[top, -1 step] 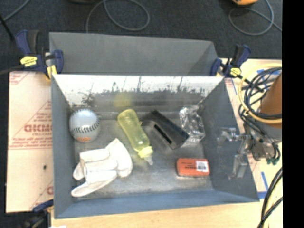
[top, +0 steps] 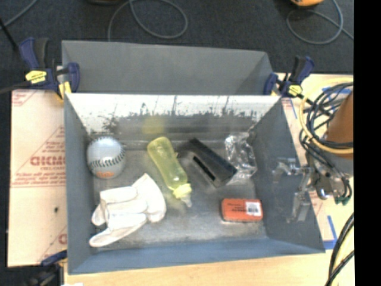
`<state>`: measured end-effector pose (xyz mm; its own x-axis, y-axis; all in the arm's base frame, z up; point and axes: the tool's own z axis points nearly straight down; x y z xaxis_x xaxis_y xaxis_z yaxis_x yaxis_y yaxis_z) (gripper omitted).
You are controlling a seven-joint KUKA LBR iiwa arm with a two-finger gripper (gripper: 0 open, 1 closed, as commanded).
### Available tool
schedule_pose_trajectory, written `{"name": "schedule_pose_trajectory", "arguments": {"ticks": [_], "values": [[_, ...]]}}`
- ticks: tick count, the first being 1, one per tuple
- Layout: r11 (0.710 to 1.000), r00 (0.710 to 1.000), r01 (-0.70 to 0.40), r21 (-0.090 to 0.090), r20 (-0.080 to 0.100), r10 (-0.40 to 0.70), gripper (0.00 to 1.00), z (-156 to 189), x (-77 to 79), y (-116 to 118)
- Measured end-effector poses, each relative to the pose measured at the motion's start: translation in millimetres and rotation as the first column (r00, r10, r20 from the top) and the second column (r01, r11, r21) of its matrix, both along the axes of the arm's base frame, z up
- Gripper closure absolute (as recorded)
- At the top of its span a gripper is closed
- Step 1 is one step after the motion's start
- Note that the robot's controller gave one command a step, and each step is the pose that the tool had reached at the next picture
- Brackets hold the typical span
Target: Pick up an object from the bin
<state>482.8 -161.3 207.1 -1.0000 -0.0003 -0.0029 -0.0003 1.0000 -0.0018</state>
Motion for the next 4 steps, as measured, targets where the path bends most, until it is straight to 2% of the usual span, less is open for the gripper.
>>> {"name": "schedule_pose_trajectory", "arguments": {"ticks": [1, 2, 3, 4], "values": [[0.998, 0.998, -0.056, -0.002, 0.004, 0.056, 0.00, -52, 5.7, 22], [0.999, 0.999, 0.044, 0.001, 0.002, -0.044, 0.00, -99, 8.8, 43], [0.999, 0.999, -0.046, -0.001, 0.007, 0.046, 1.00, -130, 11.5, 43], [0.999, 0.999, -0.047, -0.001, 0.007, 0.047, 1.00, -130, 11.5, 43]]}}
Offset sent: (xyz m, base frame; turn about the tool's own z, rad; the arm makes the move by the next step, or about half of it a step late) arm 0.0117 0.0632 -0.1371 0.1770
